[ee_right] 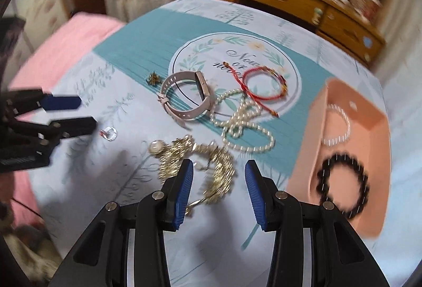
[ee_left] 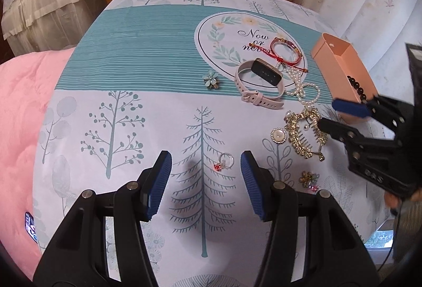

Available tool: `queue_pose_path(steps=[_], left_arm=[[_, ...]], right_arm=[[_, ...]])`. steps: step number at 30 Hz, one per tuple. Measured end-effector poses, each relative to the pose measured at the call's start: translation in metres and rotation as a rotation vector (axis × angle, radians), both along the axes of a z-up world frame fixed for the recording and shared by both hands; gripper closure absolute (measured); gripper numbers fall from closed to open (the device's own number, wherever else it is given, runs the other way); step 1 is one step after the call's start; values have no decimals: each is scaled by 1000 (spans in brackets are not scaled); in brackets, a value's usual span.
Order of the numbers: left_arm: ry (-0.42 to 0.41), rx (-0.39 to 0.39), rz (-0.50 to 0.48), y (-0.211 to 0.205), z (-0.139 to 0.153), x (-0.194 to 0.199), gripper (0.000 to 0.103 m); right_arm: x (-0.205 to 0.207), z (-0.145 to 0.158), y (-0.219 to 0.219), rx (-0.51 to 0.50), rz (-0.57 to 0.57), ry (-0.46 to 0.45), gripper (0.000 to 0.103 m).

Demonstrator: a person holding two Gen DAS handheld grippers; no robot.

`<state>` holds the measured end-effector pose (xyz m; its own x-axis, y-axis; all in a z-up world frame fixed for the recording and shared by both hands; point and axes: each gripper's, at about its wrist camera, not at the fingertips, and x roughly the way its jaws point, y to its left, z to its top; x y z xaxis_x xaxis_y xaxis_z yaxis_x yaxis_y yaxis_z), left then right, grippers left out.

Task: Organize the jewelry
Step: 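Lower the right tool onto the gold leaf hair comb and close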

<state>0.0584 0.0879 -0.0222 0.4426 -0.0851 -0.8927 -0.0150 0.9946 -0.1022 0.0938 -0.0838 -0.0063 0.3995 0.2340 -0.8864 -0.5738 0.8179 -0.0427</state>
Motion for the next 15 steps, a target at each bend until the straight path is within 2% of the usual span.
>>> queue_pose_path(steps=[3,8,15], left_arm=[[6,-10,4,2,-2,1,51],[10,-16,13,5,-5,1,51],[16,-29,15,7,-7,1,51]], right_arm=[[13,-9,8,-55,78,16,61],[27,-13,17,-59,167,43,61],[21,-18,39,-136,318,12,61]])
